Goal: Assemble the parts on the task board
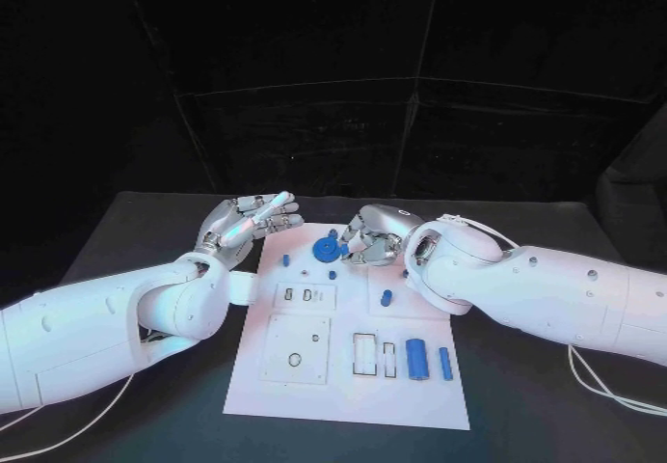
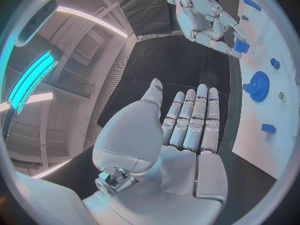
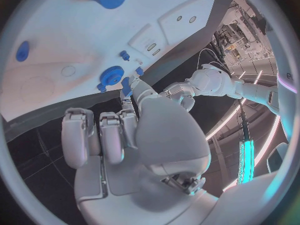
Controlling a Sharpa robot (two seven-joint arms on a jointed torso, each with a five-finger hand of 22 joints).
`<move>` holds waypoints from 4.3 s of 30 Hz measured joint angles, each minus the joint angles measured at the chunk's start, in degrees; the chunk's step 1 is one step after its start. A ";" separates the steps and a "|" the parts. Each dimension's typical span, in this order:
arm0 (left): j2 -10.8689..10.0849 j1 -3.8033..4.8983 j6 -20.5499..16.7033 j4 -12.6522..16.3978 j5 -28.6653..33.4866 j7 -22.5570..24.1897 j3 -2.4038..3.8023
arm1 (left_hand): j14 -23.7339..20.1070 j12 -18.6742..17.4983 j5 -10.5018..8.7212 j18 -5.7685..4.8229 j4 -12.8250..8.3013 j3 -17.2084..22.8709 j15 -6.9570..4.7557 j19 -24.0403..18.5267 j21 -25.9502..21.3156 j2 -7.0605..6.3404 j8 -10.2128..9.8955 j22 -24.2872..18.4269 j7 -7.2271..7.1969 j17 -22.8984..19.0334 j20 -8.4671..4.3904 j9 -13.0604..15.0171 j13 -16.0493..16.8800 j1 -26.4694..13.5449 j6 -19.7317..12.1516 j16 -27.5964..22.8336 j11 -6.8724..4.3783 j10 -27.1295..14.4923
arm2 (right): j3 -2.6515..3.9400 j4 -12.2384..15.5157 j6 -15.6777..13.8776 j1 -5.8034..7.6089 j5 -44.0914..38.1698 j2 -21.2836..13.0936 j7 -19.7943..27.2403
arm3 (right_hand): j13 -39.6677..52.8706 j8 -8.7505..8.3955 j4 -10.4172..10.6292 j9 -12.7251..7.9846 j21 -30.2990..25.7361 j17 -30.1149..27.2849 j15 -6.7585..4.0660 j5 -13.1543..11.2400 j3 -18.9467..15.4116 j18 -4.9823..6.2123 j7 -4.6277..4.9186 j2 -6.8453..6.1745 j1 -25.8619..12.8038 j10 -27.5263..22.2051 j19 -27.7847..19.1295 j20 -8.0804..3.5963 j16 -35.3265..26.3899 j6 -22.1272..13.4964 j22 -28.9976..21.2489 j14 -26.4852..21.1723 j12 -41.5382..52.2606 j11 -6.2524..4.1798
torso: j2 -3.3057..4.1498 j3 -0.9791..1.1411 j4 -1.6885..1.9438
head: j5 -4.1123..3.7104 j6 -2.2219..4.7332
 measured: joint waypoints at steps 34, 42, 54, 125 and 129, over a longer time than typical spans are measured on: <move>0.82 0.34 0.63 -0.69 1.20 -0.05 -0.01 | 0.00 0.00 0.00 0.00 -0.55 0.23 0.00 0.19 0.00 0.22 0.00 -0.04 0.00 0.00 -0.19 0.00 0.00 0.22 0.00 -0.23 0.21 0.20 | -2.07 -3.05 3.33 -2.13 -7.04 7.09 -0.40 | 0.03 -0.23 -0.78 -0.05 0.00 0.03 0.01 0.00 0.78 0.00 0.09 -1.54 -1.52 -0.81 0.00 0.01 0.00 -0.30 0.00 0.00 -0.79 0.00 | 0.14 0.14 -0.09 | 2.18 -0.92; 0.78 0.34 0.67 -0.74 1.23 -0.07 -0.01 | -0.01 0.00 0.00 0.00 -0.55 0.23 0.00 0.19 0.00 0.22 0.00 -0.04 0.00 0.00 -0.19 0.00 0.00 0.22 0.00 -0.23 0.21 0.20 | -2.09 -2.72 4.18 -2.19 -7.64 6.93 -0.33 | 0.03 -0.23 -0.64 -0.05 0.00 0.02 0.01 0.00 0.93 0.00 0.09 -1.82 -1.80 -0.81 0.00 0.01 0.00 -0.31 -0.01 0.00 -0.79 0.00 | 0.07 0.13 -0.08 | 2.20 -1.22; 0.75 0.34 0.70 -0.76 1.26 -0.08 -0.01 | -0.01 0.00 0.00 -0.01 -0.55 0.23 0.00 0.19 0.00 0.22 0.00 -0.03 0.00 0.00 -0.19 0.00 0.00 0.22 0.00 -0.23 0.21 0.20 | -2.14 -2.77 5.47 -2.21 -7.92 6.76 -0.35 | 0.03 -0.23 -0.64 0.00 0.00 0.02 0.01 0.00 0.94 0.01 0.08 -2.42 -2.40 -1.01 0.00 0.01 0.00 -0.32 0.00 0.00 -1.02 0.20 | 0.06 0.13 -0.08 | 2.31 -1.47; 0.68 0.34 0.75 -0.91 1.33 -0.30 -0.01 | 0.66 0.00 0.00 -0.01 -1.13 0.45 -0.37 0.83 0.00 0.52 0.00 -0.19 -0.38 0.03 -0.37 0.00 0.00 0.52 1.05 -0.45 -0.42 1.26 | -3.49 -1.94 4.65 -2.30 -8.38 6.57 -1.04 | -1.18 -2.15 1.26 -0.12 0.00 0.00 0.86 0.68 -2.44 0.01 2.21 -7.15 -7.60 -5.73 0.00 0.83 0.00 -7.38 0.01 -0.01 -6.21 1.85 | 0.04 0.12 -0.07 | 2.06 -2.10; 0.64 0.34 0.77 -1.05 1.25 -0.47 -0.01 | 4.07 0.00 0.00 -0.01 -1.67 0.38 -1.16 3.12 1.15 0.75 0.00 -0.13 -0.83 0.63 -1.10 0.00 0.07 0.29 2.09 -0.15 -0.98 3.22 | -3.51 -0.93 1.61 -2.32 -8.19 5.41 -0.50 | -1.18 -2.15 1.84 -0.07 0.00 0.00 1.27 1.02 -3.33 0.00 2.33 -7.56 -7.96 -5.73 0.00 0.83 0.00 -8.01 0.01 0.00 -6.21 1.85 | 0.02 0.14 -0.08 | 2.04 -2.08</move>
